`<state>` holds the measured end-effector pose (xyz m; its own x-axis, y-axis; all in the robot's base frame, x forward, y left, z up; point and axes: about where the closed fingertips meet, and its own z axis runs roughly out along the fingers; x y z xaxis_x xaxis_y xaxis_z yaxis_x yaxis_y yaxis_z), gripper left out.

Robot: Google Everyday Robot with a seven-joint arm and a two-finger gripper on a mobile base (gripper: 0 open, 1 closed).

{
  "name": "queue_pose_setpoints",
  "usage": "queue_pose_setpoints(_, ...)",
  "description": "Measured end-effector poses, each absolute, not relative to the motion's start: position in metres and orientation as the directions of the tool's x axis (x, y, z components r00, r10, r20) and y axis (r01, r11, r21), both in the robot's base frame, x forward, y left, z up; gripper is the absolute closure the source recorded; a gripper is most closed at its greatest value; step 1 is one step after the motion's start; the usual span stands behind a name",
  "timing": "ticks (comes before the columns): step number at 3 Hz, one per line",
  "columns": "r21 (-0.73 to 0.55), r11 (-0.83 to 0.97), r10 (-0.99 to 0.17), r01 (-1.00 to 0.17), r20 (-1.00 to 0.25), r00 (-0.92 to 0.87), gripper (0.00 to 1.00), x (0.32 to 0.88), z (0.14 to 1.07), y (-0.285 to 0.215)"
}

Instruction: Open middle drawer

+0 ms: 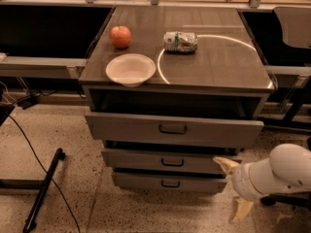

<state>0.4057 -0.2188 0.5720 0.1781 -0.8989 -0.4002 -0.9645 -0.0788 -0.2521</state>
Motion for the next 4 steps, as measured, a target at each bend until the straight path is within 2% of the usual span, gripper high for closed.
queue_pose_setpoints(1,-0.276,-0.051,-0.852,-0.960,-0.489,0.186,0.00,0.425,0.529,-0.211)
queue_pose_setpoints(4,-0.273,-0.039,-0.842,-0.961,-0.509,0.179,0.00,0.427,0.499,-0.204)
